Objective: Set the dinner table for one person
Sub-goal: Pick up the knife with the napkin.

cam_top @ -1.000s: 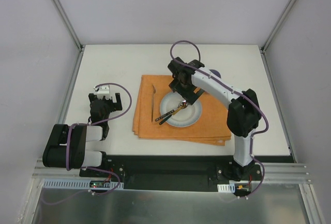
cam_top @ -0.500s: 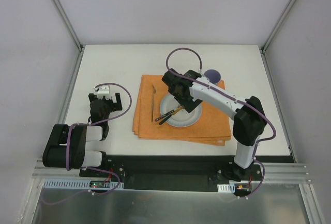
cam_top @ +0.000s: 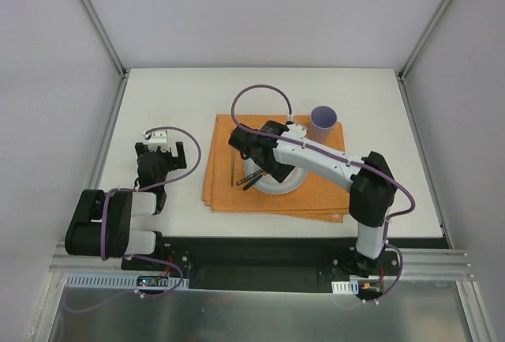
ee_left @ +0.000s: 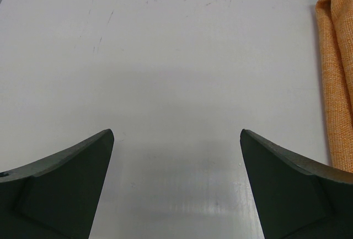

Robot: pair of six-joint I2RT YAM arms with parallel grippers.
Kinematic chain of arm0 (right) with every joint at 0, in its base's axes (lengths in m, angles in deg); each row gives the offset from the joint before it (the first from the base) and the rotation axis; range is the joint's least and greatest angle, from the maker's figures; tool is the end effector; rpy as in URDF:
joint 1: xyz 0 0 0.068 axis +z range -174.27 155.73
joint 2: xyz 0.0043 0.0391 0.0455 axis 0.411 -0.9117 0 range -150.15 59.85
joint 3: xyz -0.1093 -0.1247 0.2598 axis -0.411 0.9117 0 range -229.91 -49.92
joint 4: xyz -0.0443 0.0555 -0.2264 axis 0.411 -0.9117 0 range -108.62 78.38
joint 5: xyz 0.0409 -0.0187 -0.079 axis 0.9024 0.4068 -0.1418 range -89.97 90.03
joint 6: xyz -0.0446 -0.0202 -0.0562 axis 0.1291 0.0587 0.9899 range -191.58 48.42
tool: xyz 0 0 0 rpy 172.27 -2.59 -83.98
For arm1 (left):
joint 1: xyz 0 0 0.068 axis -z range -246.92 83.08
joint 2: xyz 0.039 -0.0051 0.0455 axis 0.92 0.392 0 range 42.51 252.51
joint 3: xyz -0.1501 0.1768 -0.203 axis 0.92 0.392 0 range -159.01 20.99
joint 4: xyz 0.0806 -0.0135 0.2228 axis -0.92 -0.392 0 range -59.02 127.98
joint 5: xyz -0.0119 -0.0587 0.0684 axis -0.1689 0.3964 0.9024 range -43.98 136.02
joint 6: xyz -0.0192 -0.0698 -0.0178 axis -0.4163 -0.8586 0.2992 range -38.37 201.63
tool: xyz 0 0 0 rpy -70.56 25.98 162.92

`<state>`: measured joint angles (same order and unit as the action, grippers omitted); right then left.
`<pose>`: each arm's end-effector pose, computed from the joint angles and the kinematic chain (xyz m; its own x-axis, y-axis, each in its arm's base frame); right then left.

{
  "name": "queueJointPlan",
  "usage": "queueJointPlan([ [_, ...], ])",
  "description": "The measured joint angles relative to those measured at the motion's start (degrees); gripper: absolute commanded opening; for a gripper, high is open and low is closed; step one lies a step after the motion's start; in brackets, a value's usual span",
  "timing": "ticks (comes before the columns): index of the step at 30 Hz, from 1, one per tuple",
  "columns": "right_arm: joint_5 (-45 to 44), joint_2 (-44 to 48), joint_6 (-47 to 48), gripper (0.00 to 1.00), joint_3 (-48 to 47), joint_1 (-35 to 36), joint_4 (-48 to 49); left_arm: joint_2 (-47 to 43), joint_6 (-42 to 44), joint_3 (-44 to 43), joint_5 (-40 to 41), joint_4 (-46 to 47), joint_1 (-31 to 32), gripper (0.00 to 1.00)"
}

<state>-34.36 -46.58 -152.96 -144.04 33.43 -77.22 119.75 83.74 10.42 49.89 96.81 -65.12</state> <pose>0.2212 0.2838 0.2908 -0.7054 0.4110 -0.5774 0.4217 0.8982 0.1243 0.2307 -0.0030 0.2106 -0.1376 0.0410 -0.9896 -0.0305 0.9985 0.0456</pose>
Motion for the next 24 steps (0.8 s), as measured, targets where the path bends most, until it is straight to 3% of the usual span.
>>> queueJointPlan([
  [24, -3.8, -14.1, -13.0, 0.84, -6.6, 3.7, -2.1, 0.0, 0.0, 0.0, 0.0, 0.0, 0.0, 0.99],
])
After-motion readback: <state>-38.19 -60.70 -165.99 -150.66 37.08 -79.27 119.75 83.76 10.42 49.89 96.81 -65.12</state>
